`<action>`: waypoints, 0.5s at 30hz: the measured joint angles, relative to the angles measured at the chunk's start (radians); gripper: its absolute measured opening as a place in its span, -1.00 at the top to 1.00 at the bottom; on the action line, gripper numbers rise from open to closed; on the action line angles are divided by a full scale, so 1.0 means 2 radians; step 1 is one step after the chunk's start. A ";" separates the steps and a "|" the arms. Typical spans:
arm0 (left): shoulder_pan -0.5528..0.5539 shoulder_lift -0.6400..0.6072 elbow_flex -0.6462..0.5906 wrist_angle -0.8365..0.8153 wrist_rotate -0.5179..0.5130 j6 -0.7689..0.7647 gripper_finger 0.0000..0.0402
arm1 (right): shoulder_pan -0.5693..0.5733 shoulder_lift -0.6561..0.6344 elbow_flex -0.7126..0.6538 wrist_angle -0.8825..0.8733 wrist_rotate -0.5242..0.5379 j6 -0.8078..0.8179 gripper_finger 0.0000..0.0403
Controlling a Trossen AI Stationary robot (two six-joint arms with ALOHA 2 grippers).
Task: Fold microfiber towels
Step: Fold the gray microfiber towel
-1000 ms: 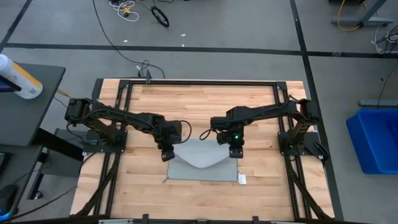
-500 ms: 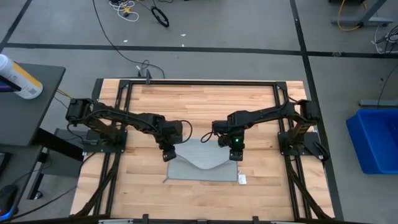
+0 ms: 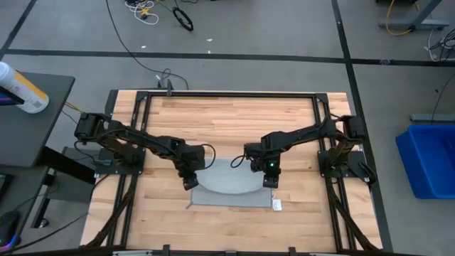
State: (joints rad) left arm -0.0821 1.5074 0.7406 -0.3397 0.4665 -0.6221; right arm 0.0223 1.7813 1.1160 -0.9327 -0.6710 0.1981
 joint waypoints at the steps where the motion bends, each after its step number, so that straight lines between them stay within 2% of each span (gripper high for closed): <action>1: -0.001 0.000 0.000 0.000 -0.002 0.000 0.99 | 0.001 0.000 -0.003 0.006 -0.005 0.004 1.00; 8: -0.003 0.000 -0.003 0.002 -0.005 -0.005 0.99 | 0.023 0.000 -0.031 0.076 -0.017 0.053 1.00; 15: -0.009 0.000 -0.003 0.005 -0.007 -0.015 0.99 | 0.038 0.000 -0.056 0.104 -0.013 0.086 1.00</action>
State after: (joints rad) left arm -0.0995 1.5070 0.7345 -0.3304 0.4526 -0.6513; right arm 0.0989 1.7817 1.0043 -0.7238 -0.6978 0.3699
